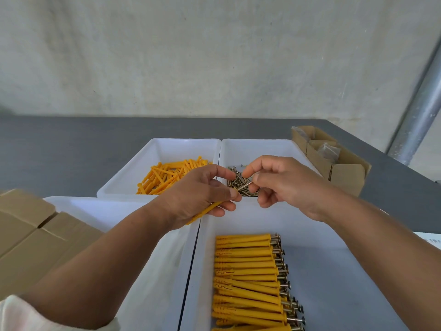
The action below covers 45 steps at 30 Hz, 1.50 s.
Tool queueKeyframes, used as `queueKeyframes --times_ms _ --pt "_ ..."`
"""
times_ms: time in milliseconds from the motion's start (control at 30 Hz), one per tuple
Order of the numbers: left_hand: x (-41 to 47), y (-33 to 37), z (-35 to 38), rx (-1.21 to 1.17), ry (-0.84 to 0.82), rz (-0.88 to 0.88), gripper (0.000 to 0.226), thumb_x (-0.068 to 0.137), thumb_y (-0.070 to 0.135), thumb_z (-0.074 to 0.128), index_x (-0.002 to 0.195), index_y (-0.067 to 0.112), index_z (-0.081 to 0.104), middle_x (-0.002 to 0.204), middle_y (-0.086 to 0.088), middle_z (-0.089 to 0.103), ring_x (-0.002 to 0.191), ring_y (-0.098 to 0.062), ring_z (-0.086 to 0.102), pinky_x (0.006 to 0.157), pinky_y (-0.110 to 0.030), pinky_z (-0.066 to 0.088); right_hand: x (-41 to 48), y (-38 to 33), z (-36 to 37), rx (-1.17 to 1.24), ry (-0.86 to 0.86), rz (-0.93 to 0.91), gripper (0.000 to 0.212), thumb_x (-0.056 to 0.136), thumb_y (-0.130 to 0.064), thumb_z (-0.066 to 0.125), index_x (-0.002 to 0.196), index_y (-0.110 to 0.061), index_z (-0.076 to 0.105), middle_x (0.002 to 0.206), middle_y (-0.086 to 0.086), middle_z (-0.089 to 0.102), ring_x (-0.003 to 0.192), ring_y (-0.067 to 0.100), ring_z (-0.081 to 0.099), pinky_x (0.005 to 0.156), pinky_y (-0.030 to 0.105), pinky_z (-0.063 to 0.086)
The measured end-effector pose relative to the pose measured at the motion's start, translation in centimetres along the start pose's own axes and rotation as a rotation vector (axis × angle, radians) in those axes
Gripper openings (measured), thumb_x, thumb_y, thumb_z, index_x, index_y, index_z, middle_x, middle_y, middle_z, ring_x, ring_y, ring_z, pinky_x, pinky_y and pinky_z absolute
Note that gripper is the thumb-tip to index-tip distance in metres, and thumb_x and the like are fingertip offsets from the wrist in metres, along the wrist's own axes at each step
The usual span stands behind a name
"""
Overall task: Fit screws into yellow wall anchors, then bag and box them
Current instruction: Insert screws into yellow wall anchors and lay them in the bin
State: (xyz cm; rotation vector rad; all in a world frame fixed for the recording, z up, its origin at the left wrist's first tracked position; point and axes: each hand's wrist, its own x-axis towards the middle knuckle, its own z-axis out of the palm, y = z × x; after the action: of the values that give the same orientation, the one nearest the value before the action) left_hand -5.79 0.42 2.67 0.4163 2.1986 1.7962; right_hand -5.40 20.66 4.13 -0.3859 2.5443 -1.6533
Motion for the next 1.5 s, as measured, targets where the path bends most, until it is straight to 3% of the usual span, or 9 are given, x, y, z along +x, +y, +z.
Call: queueKeyframes --times_ms 300,500,667,900,1033,1133,1300,1500 --pt "-0.3 0.2 0.5 0.081 -0.066 0.009 0.039 0.086 0.005 0.071 0.119 0.018 0.056 0.082 -0.003 0.071 0.076 -0.020 0.072 0.060 -0.022 0.054 -0.7 -0.6 -0.2 -0.214 -0.275 -0.008 0.035 0.098 -0.011 0.051 0.100 -0.038 0.074 0.089 -0.005 0.073 0.069 0.010 0.069 0.066 0.021 0.055" --pt "-0.5 0.3 0.9 0.139 -0.122 -0.010 0.044 0.085 0.003 0.072 0.123 0.017 0.054 0.091 -0.005 0.072 0.079 -0.022 0.073 0.064 -0.025 0.056 -0.8 -0.5 -0.6 -0.256 -0.359 0.030 0.020 0.093 -0.016 0.063 0.103 -0.029 0.074 0.088 -0.002 0.075 0.074 0.012 0.071 0.069 0.024 0.058" --pt "-0.4 0.3 0.7 0.145 -0.144 -0.002 0.035 0.086 0.004 0.070 0.117 0.017 0.060 0.094 -0.006 0.074 0.087 -0.024 0.073 0.074 -0.031 0.059 -0.8 -0.4 -1.0 -0.263 -0.395 0.080 0.012 0.091 -0.014 0.067 0.100 -0.020 0.073 0.085 0.004 0.076 0.068 0.013 0.070 0.065 0.025 0.058" --pt "0.3 -0.2 -0.5 0.116 0.180 0.052 0.017 0.087 -0.001 0.066 0.095 0.014 0.068 0.073 -0.004 0.070 0.071 -0.015 0.068 0.068 -0.025 0.059 -1.3 -0.9 -2.7 -0.297 -0.544 0.240 0.010 0.095 -0.011 0.060 0.101 -0.013 0.068 0.085 0.012 0.075 0.065 0.016 0.068 0.063 0.028 0.057" --pt "0.8 -0.9 -1.1 0.252 0.410 0.075 0.011 0.086 0.002 0.066 0.092 0.011 0.070 0.069 0.002 0.068 0.064 -0.010 0.065 0.068 -0.026 0.058 -1.8 -1.5 -3.1 -0.356 -0.617 0.296 0.011 0.096 -0.011 0.058 0.103 -0.010 0.066 0.082 0.010 0.074 0.061 0.015 0.067 0.061 0.028 0.057" --pt "1.0 -1.2 -1.6 0.404 0.532 0.100 0.014 0.085 0.008 0.066 0.087 0.021 0.070 0.074 0.007 0.068 0.066 -0.007 0.062 0.070 -0.022 0.054 -2.1 -1.7 -2.5 -0.436 -0.665 0.345 0.012 0.097 -0.011 0.057 0.105 -0.008 0.064 0.081 0.010 0.074 0.059 0.015 0.067 0.060 0.029 0.058" --pt "1.3 -2.1 -2.7 0.691 0.632 0.064 0.013 0.085 0.016 0.062 0.089 0.028 0.068 0.076 0.018 0.061 0.079 -0.006 0.057 0.059 -0.012 0.038 -2.3 -1.6 -0.6 -0.575 -0.731 0.387 0.017 0.098 -0.014 0.055 0.113 -0.007 0.060 0.081 0.008 0.072 0.060 0.016 0.066 0.062 0.029 0.059" --pt "1.7 -3.6 -4.2 0.920 0.643 -0.041 0.013 0.088 0.033 0.062 0.089 0.021 0.068 0.090 0.006 0.065 0.090 -0.019 0.057 0.070 -0.027 0.043 -2.4 -1.4 0.2 -0.685 -0.794 0.433 0.016 0.098 -0.015 0.056 0.114 -0.011 0.058 0.084 0.010 0.072 0.064 0.017 0.069 0.064 0.031 0.060"
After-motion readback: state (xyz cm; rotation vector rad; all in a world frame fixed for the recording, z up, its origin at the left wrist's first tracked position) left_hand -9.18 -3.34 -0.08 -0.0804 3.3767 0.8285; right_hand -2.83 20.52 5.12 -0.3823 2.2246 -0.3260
